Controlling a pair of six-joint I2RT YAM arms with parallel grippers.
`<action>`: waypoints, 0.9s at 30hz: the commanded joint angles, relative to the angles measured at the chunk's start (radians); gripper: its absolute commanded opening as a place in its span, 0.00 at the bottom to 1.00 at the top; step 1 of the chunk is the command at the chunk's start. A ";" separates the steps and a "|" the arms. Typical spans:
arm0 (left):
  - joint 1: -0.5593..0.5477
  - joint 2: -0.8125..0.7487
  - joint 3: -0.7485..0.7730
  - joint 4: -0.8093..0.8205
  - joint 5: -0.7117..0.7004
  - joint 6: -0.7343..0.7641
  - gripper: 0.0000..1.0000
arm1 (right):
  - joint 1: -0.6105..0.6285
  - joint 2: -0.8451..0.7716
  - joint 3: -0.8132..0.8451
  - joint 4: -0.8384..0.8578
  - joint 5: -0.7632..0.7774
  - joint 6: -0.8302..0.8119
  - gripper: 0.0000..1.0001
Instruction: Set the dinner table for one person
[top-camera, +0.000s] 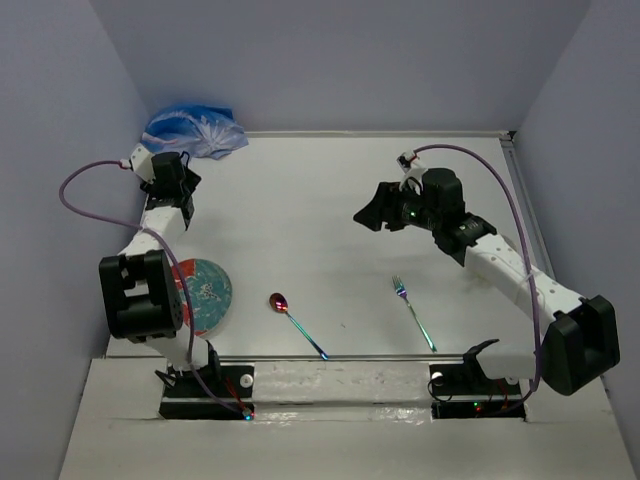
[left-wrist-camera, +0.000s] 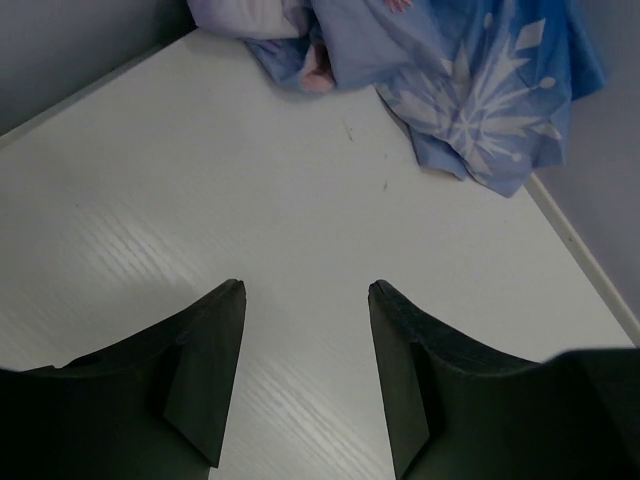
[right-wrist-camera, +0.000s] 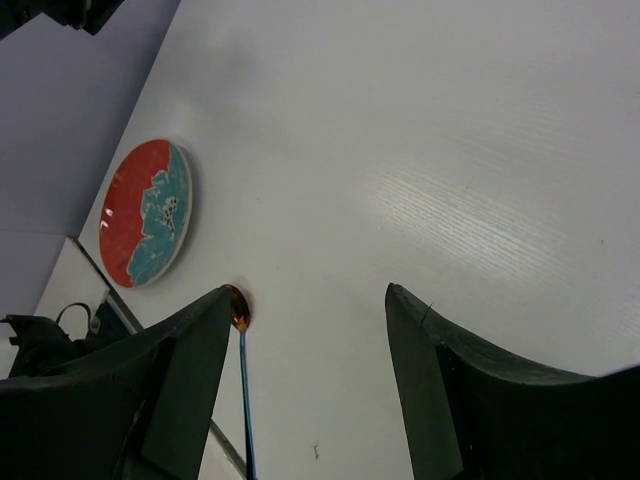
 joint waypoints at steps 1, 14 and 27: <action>0.050 0.131 0.126 0.067 -0.083 -0.013 0.63 | 0.021 0.004 -0.027 0.058 0.007 -0.040 0.68; 0.114 0.530 0.450 0.038 -0.009 -0.127 0.57 | 0.041 0.091 -0.038 0.084 -0.070 -0.063 0.66; 0.134 0.760 0.722 -0.044 -0.003 -0.160 0.60 | 0.051 0.150 -0.038 0.129 -0.113 -0.083 0.66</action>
